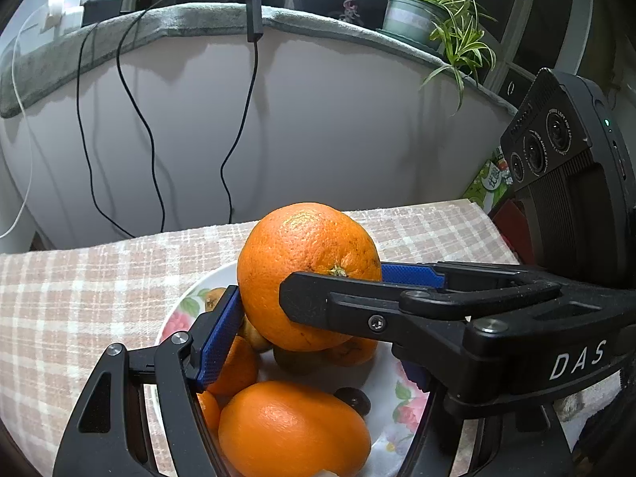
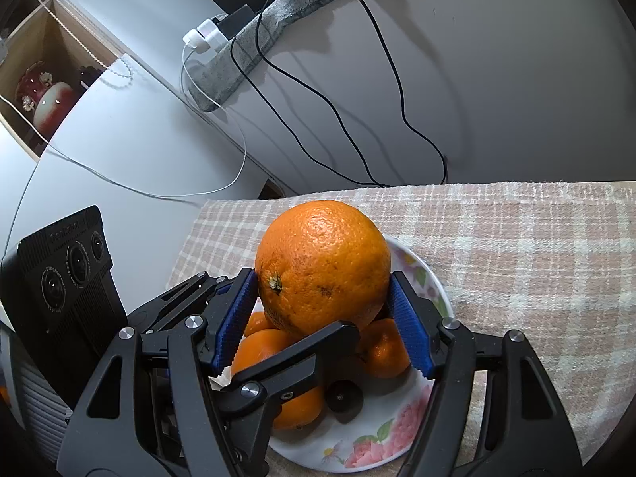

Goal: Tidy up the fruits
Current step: 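Lower the mandarin onto the fruit pile and open the right gripper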

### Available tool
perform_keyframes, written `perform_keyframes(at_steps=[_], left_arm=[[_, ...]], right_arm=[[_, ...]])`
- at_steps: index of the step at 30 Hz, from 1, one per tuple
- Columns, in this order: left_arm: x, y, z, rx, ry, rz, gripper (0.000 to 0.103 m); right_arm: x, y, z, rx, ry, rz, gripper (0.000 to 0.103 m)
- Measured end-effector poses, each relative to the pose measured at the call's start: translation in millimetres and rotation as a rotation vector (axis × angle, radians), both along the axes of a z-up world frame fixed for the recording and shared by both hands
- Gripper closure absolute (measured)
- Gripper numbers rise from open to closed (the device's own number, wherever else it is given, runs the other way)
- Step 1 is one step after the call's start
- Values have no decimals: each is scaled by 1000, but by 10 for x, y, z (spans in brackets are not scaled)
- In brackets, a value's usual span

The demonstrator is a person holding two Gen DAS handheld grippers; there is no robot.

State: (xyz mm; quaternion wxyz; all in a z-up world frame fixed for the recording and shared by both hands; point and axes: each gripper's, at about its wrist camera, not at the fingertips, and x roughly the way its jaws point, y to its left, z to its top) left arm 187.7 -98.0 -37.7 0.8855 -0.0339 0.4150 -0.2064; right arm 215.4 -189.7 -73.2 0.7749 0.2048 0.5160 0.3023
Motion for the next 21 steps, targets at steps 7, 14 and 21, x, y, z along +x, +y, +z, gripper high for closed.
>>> perform_keyframes(at_steps=[7, 14, 21], left_arm=[[32, -11, -45, 5, 16, -1, 32], [49, -37, -76, 14, 20, -4, 32], [59, -57, -83, 27, 16, -2, 32]], right_arm=[[17, 20, -31, -9, 11, 4, 33], [15, 25, -66, -12, 24, -5, 33], [23, 11, -77, -14, 26, -3, 32]])
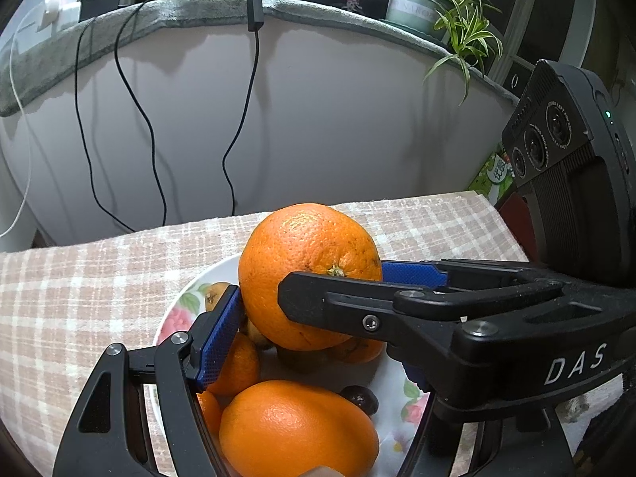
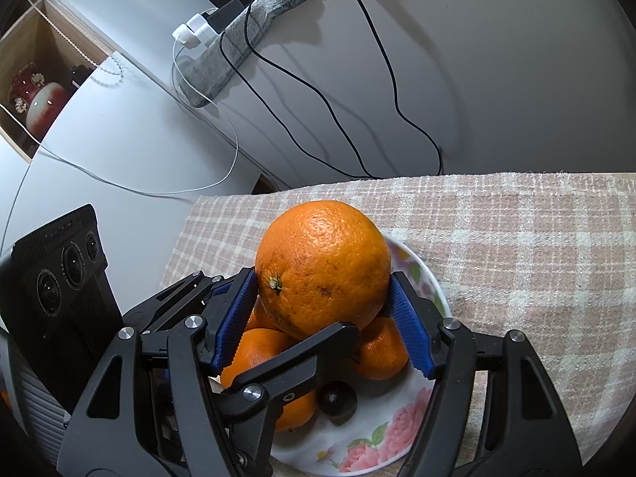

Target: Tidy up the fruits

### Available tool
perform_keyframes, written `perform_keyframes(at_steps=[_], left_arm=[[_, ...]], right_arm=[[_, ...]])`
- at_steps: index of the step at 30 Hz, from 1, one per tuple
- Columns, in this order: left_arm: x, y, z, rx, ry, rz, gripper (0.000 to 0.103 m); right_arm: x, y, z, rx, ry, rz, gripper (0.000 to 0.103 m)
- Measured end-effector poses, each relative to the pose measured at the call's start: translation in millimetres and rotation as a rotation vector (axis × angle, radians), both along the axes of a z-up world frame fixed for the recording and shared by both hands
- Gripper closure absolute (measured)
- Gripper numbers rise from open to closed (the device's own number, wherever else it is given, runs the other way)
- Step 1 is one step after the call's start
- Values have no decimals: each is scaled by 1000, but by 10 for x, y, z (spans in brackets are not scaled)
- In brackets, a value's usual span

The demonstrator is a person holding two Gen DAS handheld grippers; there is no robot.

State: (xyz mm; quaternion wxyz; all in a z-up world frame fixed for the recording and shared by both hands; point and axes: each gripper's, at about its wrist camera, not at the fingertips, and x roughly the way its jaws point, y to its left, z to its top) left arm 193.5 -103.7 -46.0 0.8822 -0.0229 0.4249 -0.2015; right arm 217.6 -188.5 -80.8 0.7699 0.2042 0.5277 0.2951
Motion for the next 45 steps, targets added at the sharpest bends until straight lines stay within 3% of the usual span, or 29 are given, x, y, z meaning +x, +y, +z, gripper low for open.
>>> perform_keyframes(at_steps=[21, 35, 39, 45], left_arm=[[-182, 70, 111, 27, -55, 8, 31], [-512, 249, 345, 8, -115, 28, 27], [-653, 295, 410, -1, -136, 31, 23], [-844, 369, 457, -12, -150, 41, 22]], right_arm=[[-96, -59, 194, -40, -83, -21, 31], [-424, -162, 539, -96, -209, -41, 19], [-545, -243, 619, -102, -246, -74, 10], [-726, -309, 683, -136, -284, -91, 9]])
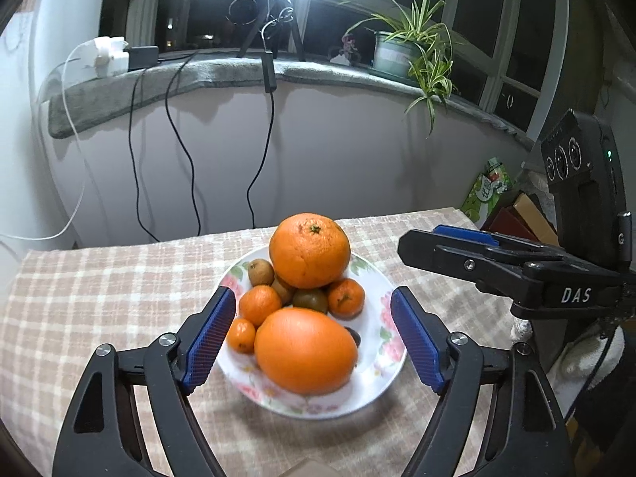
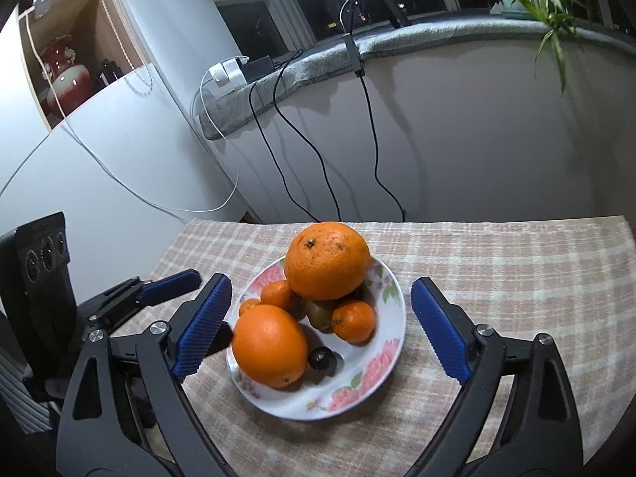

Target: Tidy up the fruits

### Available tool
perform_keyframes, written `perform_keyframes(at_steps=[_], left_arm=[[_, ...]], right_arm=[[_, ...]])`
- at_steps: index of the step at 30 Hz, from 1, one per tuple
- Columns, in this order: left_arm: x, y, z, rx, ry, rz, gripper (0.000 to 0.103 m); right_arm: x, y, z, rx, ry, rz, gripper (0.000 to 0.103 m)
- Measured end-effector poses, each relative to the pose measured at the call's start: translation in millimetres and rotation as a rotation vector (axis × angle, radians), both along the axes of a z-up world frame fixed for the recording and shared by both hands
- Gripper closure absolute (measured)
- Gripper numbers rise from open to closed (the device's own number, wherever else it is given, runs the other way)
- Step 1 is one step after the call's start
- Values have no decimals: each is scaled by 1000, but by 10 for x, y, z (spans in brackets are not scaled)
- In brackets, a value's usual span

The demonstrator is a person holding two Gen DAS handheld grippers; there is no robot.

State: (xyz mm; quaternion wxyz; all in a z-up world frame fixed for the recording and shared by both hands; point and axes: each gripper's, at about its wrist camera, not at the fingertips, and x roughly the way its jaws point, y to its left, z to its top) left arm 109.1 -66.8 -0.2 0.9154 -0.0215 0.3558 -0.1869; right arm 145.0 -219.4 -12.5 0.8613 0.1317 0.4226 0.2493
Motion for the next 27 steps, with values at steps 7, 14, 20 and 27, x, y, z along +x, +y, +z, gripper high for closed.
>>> perform_keyframes(at_steps=[7, 14, 20, 27], left_arm=[[-228, 110, 78, -9, -30, 31, 22], [-432, 233, 114, -10, -49, 87, 22], [-539, 280, 79, -4, -40, 128, 22], [-576, 336, 53, 2, -35, 156, 22]], right_arm=[[-249, 11, 60, -38, -63, 16, 8], [-537, 36, 154, -108, -130, 4, 8], [-725, 72, 182, -197, -149, -9, 8], [-788, -7, 180, -206, -159, -44, 8]])
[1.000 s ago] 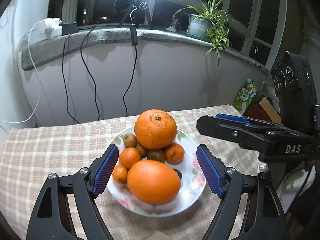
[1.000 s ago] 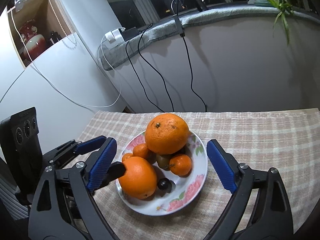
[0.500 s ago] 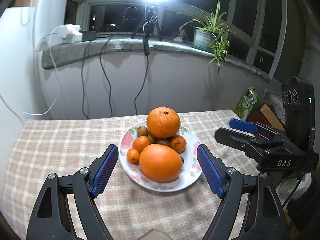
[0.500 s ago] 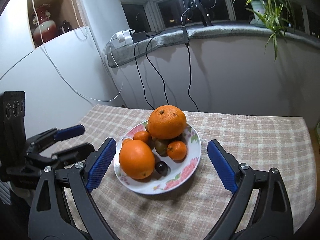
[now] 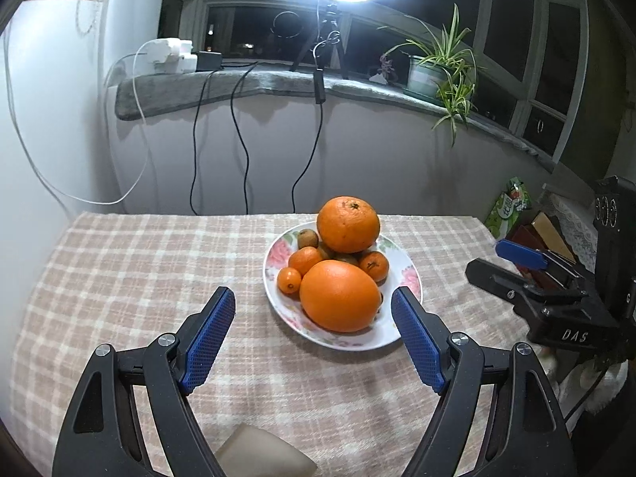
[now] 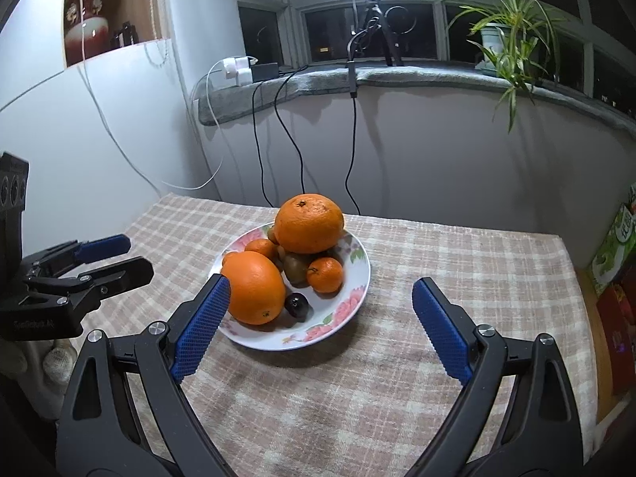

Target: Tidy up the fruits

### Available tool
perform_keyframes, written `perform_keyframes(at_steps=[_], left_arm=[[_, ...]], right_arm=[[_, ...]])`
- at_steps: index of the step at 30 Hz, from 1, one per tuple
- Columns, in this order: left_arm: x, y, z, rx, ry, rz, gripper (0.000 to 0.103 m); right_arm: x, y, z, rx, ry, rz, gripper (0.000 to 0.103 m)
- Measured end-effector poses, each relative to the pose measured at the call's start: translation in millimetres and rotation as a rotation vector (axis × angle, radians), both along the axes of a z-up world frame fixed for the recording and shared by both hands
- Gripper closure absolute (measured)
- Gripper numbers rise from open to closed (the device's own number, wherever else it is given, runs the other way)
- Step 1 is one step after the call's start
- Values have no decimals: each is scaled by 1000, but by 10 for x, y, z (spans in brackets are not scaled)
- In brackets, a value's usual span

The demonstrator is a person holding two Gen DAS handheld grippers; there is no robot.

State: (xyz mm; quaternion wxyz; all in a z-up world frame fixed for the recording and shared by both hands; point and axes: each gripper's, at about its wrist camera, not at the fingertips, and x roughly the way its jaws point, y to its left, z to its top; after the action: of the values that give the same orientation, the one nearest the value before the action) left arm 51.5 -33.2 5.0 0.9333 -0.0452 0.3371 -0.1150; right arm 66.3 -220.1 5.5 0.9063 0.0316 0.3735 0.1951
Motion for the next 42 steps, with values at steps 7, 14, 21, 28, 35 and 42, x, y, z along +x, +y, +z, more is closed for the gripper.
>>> perform_keyframes(at_steps=[7, 14, 21, 28, 35, 42], left_arm=[[-26, 14, 0, 2, -5, 7, 22], [-31, 14, 2, 5, -8, 5, 22], [-27, 22, -1, -8, -5, 6, 22], [-21, 6, -14, -3, -4, 7, 22], [-20, -9, -13, -3, -4, 2, 22], [-15, -17, -15, 4, -5, 2, 22]], right_arm=[[6, -76, 14, 26, 9, -24, 8], [-5, -28, -5, 16, 14, -11, 8], [3, -30, -14, 16, 16, -10, 8], [-11, -38, -32, 22, 24, -19, 8], [-20, -56, -45, 27, 28, -27, 8], [-22, -61, -65, 30, 38, -34, 8]])
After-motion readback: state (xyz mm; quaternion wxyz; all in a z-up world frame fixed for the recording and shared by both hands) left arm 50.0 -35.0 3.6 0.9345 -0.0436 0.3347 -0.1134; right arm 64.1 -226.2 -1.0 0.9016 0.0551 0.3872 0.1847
